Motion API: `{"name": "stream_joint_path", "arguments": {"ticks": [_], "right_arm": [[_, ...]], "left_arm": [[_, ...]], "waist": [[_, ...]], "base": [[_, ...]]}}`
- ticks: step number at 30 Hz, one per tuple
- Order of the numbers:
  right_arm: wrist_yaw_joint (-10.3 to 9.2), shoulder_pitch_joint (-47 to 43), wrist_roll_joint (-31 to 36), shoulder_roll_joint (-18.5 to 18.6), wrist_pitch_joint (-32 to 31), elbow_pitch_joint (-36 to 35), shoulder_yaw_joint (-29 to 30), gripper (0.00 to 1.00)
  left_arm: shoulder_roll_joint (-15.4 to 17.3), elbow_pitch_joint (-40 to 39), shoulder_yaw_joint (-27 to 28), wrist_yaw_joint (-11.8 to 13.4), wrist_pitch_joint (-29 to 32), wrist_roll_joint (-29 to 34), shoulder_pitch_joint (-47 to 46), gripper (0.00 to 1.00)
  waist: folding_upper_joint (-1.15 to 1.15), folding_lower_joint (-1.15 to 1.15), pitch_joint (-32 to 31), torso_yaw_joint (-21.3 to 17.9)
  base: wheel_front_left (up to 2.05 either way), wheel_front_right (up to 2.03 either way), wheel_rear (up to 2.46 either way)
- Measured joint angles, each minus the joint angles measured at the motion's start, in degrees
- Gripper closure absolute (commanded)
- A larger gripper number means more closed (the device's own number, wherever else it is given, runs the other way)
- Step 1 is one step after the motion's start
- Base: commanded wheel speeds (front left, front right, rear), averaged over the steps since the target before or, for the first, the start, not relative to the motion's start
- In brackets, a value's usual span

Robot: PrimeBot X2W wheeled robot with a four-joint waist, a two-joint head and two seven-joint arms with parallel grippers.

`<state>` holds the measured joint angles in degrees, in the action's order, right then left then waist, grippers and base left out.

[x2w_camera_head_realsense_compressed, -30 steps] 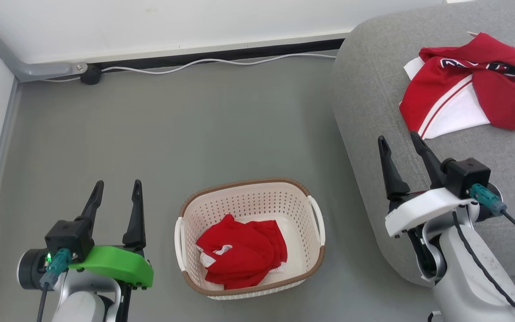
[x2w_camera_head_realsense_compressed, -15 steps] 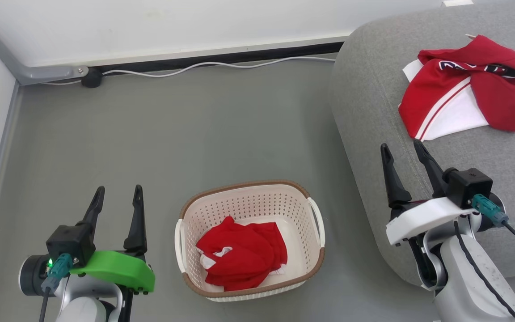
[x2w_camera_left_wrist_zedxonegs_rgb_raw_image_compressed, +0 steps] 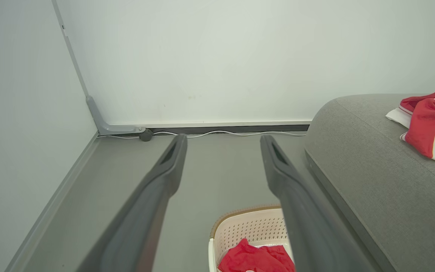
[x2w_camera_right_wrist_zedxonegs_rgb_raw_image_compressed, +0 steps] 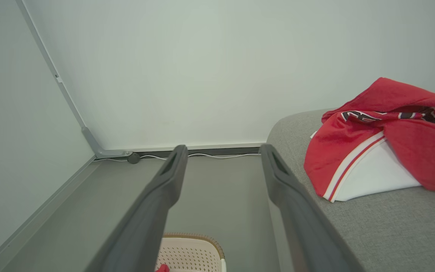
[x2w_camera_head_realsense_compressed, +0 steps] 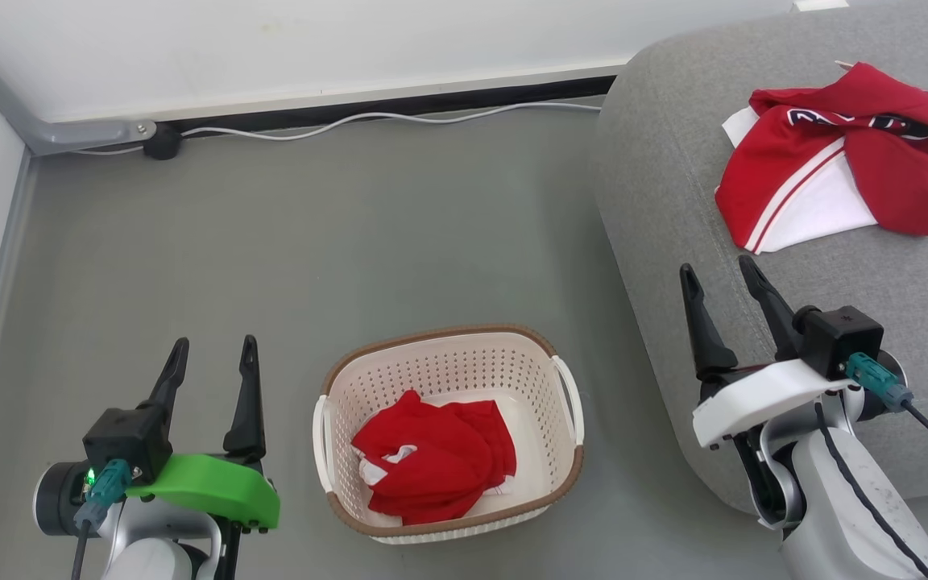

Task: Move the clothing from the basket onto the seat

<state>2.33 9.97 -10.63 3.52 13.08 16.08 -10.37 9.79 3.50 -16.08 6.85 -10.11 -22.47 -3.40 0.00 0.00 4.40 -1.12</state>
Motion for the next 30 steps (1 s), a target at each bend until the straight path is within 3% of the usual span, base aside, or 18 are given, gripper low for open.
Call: {"name": "stream_joint_path", "arguments": {"ticks": [10, 30], "right_arm": [[-0.91, -0.6, 0.0, 0.0, -0.6, -1.5, -0.1, 0.00], [-0.93, -0.8, 0.0, 0.0, -2.4, -6.8, -1.1, 0.00]], "left_arm": [[-0.4, -0.6, 0.6, 0.0, 0.5, 0.2, 0.2, 0.00], [-1.0, -0.8, -1.0, 0.3, 2.3, 2.7, 0.3, 0.00]], "waist": [[0.00, 0.00, 0.5, 0.0], [0.00, 0.00, 4.0, -0.3]], "base": [[0.00, 0.00, 0.00], [0.00, 0.00, 0.00]]}}
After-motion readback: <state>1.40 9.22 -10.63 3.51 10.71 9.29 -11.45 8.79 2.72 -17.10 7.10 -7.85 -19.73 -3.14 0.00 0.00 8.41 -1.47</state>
